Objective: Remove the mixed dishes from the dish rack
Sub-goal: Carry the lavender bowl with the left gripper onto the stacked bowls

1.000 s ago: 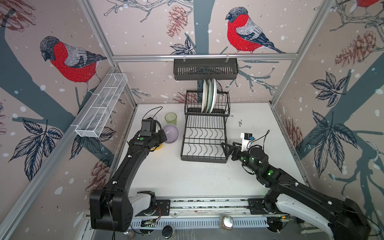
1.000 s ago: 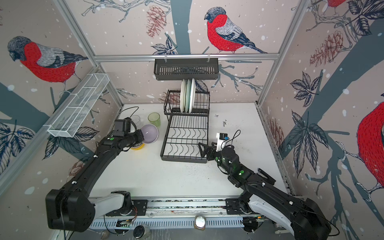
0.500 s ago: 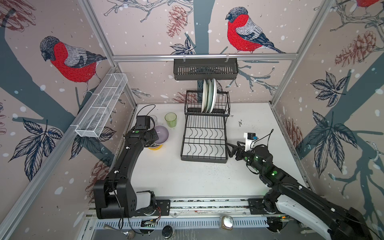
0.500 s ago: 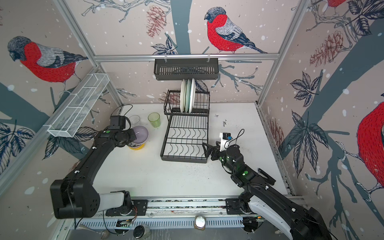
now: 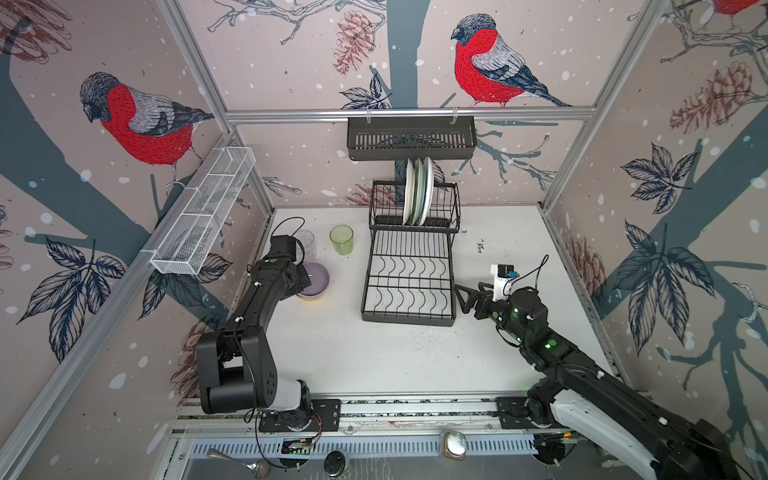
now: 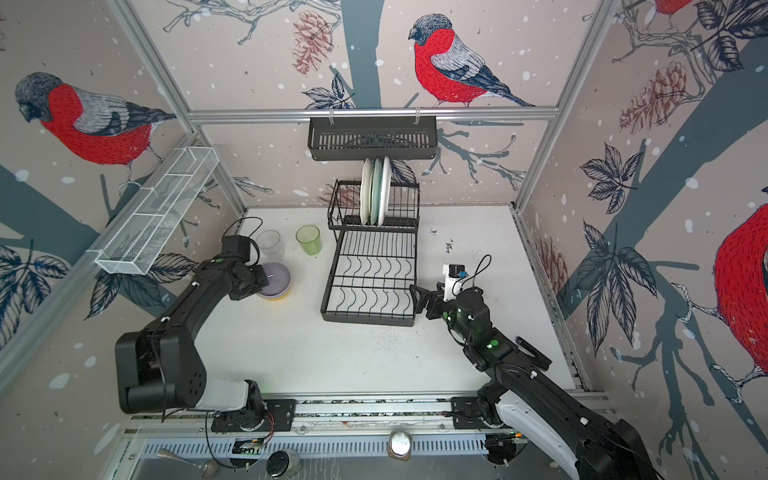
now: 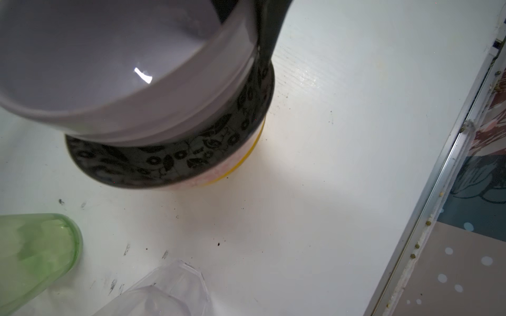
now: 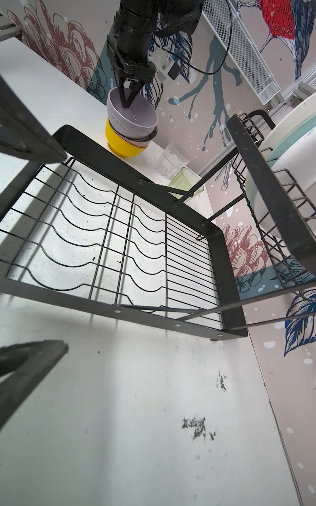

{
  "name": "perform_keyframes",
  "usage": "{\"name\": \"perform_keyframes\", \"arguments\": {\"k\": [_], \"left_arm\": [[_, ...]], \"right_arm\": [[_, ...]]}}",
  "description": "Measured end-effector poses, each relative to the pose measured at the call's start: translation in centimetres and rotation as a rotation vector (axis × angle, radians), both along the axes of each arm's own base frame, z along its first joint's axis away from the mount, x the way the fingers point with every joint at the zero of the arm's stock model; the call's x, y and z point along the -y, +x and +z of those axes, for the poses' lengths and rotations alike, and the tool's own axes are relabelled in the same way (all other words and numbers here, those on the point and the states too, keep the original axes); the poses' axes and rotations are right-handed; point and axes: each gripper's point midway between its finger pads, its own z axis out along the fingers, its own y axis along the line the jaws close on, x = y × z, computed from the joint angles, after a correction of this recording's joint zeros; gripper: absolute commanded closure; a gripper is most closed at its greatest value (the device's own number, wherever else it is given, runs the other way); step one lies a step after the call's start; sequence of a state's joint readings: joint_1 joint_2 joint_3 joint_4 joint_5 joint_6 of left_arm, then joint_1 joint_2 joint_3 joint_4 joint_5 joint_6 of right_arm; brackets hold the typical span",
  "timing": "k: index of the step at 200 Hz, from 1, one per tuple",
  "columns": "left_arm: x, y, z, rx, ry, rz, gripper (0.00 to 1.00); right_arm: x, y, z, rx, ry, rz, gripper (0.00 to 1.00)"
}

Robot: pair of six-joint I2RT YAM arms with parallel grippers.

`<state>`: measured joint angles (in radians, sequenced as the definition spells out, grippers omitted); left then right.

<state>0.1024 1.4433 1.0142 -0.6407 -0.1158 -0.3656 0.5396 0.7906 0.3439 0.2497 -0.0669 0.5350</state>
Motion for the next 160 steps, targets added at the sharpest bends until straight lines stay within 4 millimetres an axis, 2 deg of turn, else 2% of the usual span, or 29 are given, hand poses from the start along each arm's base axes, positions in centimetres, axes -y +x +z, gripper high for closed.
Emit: {"name": "perform_keyframes", "arguments": {"k": [76, 86, 90, 105, 111, 125, 138, 143, 160], "left_arm": [[-0.9, 1.5, 0.3, 0.017, 0.043, -0.003, 0.99], [-1.1, 1.6, 0.2, 0.013, 0.049, 0.0, 0.78], [-1.1, 1.7, 0.1, 0.011, 0.051, 0.001, 0.73], [-1.2, 2.1, 0.0, 0.018, 0.05, 0.002, 0.69], [-1.2, 2.4, 0.1, 0.024, 0.049, 0.004, 0.65], [-1.2, 2.9, 0.0, 0.026, 0.051, 0.001, 0.37], [-1.2, 3.0, 0.0, 0.027, 0.05, 0.001, 0.17], [-1.2, 3.0, 0.2, 0.031, 0.05, 0.001, 0.05], [-0.8, 3.1, 1.0, 0.064, 0.033, -0.009, 0.03]], "right_arm": [[0.4, 0.1, -0.3, -0.025, 0.015, -0.003, 0.0], [0.4, 0.1, -0.3, -0.027, 0.017, -0.003, 0.0], [0.4, 0.1, -0.3, -0.027, 0.017, -0.004, 0.0], [0.4, 0.2, -0.3, -0.031, 0.02, -0.005, 0.01], [0.4, 0.2, -0.3, -0.035, 0.023, -0.007, 0.0], [0.5, 0.2, -0.3, -0.043, 0.032, -0.013, 0.0], [0.5, 0.2, -0.4, -0.049, 0.029, -0.013, 0.01], [0.5, 0.2, -0.3, -0.049, 0.029, -0.012, 0.01], [0.5, 0.3, 0.0, -0.046, 0.031, -0.013, 0.0]]}}
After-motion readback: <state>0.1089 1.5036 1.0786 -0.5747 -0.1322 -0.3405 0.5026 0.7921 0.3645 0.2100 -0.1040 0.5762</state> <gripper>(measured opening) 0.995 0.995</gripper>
